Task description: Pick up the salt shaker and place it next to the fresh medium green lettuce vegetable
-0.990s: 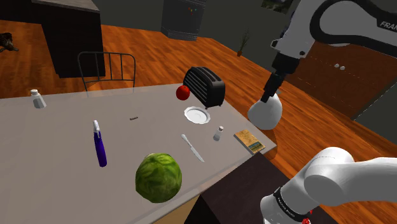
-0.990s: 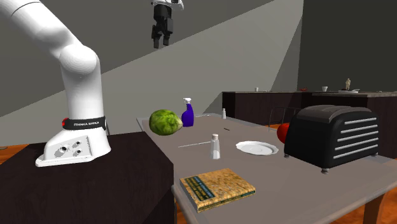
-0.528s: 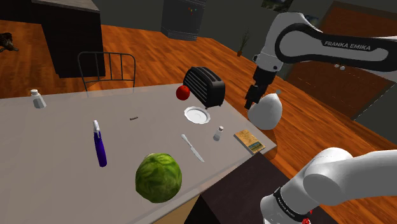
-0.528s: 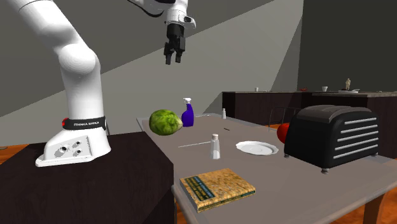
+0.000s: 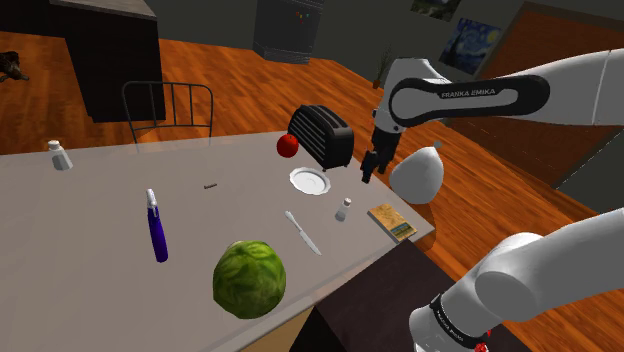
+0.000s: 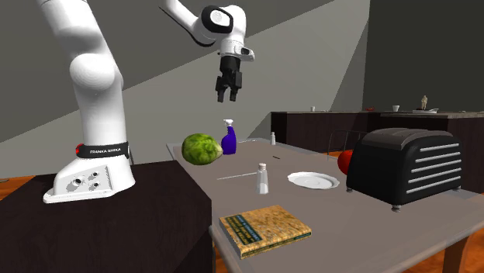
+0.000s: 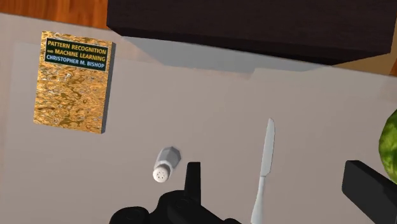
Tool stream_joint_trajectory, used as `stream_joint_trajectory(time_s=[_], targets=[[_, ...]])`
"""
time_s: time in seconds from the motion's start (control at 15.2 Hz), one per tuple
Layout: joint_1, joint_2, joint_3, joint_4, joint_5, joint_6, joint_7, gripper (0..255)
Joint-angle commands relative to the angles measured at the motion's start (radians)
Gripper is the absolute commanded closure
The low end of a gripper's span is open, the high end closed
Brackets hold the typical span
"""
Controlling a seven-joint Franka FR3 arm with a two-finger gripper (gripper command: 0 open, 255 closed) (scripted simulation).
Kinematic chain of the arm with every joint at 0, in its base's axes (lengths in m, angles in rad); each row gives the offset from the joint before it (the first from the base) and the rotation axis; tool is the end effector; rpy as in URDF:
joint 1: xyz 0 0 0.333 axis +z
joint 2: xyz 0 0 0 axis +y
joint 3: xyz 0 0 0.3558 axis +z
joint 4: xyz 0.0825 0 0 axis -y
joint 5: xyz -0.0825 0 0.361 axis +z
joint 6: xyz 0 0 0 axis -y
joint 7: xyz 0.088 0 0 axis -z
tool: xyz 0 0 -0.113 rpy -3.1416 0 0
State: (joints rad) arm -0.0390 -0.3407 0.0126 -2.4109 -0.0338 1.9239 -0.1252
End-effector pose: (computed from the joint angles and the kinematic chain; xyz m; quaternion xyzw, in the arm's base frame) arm 0.3857 -0.0124 0.4709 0.9956 0.0557 -0.0742 0.0119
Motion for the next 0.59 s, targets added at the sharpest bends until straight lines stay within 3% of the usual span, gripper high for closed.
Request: stream_joint_trajectory(time_s=[0.0, 0.53], targets=[[-0.009, 0.070, -0.003, 0.008, -0.015, 0.055, 0.008, 0], [-0.041, 0.366, -0.022, 0.092, -0.075, 0.233, 0.051, 0]])
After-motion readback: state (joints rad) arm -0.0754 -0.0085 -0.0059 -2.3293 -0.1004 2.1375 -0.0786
